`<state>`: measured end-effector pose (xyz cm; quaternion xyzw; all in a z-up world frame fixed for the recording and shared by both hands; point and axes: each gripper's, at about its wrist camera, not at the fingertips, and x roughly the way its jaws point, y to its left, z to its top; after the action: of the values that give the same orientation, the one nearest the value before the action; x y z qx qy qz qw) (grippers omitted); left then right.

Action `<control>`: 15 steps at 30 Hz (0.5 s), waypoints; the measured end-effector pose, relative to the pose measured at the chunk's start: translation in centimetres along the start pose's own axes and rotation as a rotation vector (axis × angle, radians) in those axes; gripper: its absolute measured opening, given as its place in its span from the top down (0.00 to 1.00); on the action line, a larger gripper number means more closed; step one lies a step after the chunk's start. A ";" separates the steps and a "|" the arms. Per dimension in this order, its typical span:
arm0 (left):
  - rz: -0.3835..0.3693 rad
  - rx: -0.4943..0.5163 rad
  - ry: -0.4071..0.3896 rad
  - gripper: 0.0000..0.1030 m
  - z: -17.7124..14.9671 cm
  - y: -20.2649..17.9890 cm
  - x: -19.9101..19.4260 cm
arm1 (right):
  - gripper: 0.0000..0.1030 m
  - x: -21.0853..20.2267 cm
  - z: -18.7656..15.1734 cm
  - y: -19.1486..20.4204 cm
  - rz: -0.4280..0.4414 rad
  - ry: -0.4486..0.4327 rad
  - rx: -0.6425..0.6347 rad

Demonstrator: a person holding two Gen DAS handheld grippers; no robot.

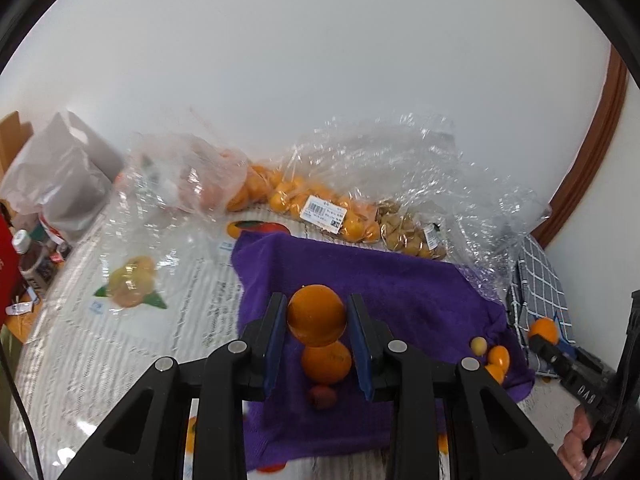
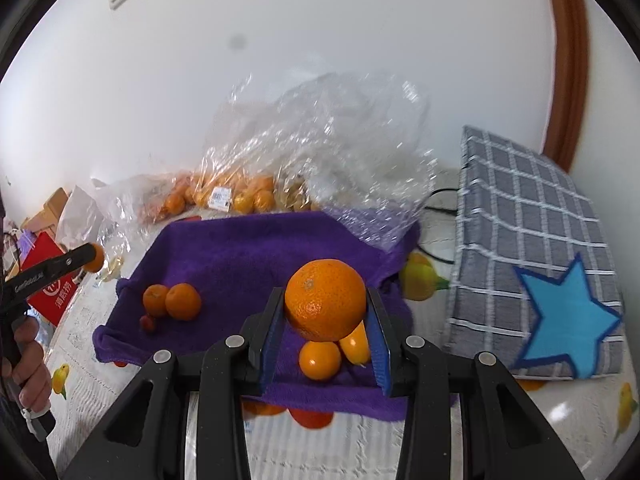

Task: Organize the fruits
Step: 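Lift both held oranges onto the purple towel with both tools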

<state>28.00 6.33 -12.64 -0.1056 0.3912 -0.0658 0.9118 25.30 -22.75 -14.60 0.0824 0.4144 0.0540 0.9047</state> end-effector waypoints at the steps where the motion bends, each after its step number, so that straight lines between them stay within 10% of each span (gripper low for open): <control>1: -0.001 0.000 0.014 0.71 0.2 -0.1 0.8 | 0.63 0.5 0.0 0.1 0.004 0.009 -0.003; 15: 0.041 0.015 0.152 0.71 0.4 0.4 8.0 | 0.63 8.1 -2.3 4.1 0.071 0.168 -0.134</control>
<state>33.79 5.10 -18.09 -0.0854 0.4611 -0.0580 0.8813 28.73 -17.11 -21.30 0.0316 0.4812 0.1204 0.8677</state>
